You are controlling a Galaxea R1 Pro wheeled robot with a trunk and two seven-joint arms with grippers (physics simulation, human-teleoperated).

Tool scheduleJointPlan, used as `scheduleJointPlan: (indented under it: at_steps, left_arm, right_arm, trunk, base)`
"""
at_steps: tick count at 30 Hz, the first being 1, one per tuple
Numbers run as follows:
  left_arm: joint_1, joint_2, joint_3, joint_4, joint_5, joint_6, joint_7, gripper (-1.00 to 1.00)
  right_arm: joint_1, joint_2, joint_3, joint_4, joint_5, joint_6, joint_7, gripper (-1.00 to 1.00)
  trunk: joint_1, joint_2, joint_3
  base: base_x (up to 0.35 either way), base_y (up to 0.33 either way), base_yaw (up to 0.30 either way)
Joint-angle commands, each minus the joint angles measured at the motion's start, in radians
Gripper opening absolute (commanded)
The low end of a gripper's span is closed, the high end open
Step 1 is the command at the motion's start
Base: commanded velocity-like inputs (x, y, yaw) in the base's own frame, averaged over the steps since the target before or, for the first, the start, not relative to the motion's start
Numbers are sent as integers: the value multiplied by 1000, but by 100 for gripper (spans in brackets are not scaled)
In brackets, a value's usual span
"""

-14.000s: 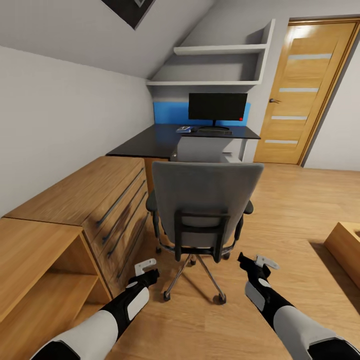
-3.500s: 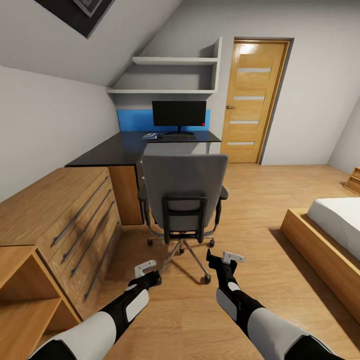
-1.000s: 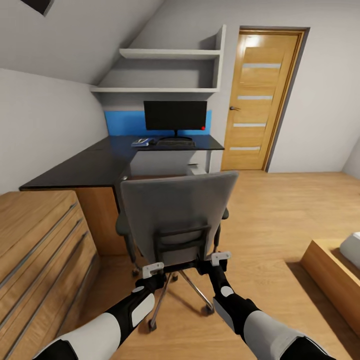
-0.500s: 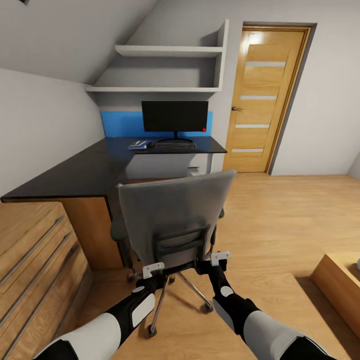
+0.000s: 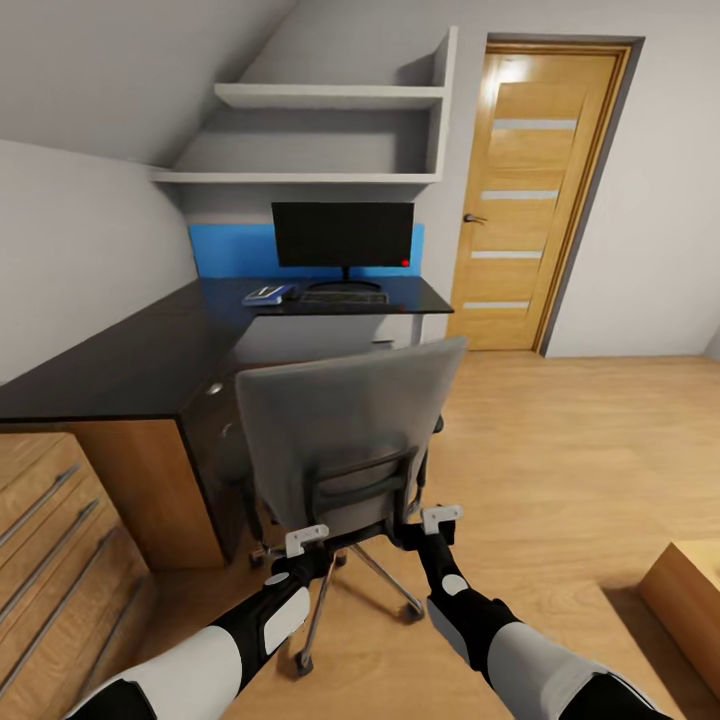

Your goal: In the bedroom, organize the workspace by keeping the computer under the desk, ensuring the monitor is on the desk, placing the keyboard on the desk next to the monitor, placing the mouse on the desk next to the keyboard, moving the folder from the swivel chair onto the desk next to the mouse, stacking the notebook on top of the folder with the pen on top of the notebook, and positioning the swivel chair next to the desk.

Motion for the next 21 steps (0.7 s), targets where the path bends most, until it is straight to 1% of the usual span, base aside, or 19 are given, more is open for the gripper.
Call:
scheduleJointPlan:
  at_steps: [1,21]
  left_arm:
    - [-1,0,-7,0,9,-5,5,100]
    - [-1,0,-7,0,9,-5,5,100]
  right_arm:
    - [-1,0,9,2,-8,-3,-5,100]
    - [-1,1,10,3,-2,-3,-5,100]
  trunk:
    - [0,0,-1]
    - [0,0,-1]
  base:
    - [325,-129,0]
    - [325,-125,0]
